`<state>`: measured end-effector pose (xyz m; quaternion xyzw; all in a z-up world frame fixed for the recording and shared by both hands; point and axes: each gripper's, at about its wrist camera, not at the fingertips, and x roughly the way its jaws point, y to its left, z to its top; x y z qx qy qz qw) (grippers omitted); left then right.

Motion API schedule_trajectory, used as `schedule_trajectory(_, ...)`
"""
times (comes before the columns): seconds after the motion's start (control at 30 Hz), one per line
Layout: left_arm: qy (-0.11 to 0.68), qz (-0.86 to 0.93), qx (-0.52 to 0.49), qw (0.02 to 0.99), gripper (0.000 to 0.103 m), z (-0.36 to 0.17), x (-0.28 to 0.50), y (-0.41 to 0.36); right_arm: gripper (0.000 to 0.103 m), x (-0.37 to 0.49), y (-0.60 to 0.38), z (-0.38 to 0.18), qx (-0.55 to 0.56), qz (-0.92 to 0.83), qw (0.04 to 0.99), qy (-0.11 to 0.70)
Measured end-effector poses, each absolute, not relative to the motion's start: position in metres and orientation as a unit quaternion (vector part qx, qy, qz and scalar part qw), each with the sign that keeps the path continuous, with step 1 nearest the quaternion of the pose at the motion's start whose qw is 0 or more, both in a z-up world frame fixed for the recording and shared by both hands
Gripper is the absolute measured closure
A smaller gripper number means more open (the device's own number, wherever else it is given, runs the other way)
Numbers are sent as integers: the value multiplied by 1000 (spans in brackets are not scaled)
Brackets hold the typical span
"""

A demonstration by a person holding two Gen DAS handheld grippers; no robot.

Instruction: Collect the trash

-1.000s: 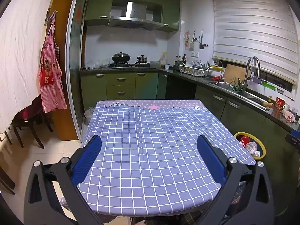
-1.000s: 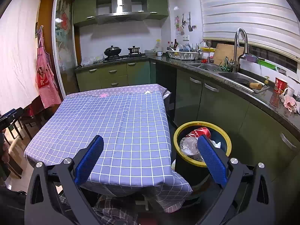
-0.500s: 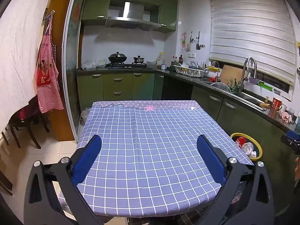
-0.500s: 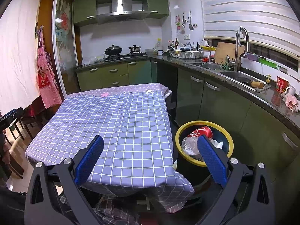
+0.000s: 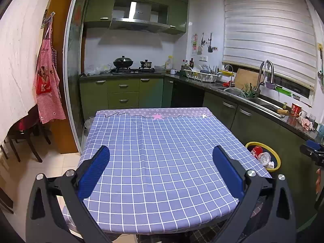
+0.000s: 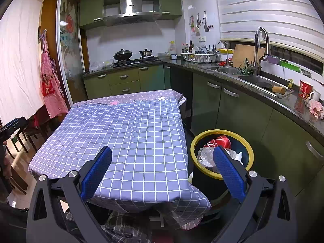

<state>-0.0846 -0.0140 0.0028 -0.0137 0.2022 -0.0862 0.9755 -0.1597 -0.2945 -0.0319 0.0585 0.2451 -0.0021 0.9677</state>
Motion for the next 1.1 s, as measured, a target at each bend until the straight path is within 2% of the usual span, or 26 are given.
schedule_trajectory(1.1, 211, -95, -6, 973, 6, 3, -81, -17, 4, -157, -293, -35, 65, 1, 966, 249)
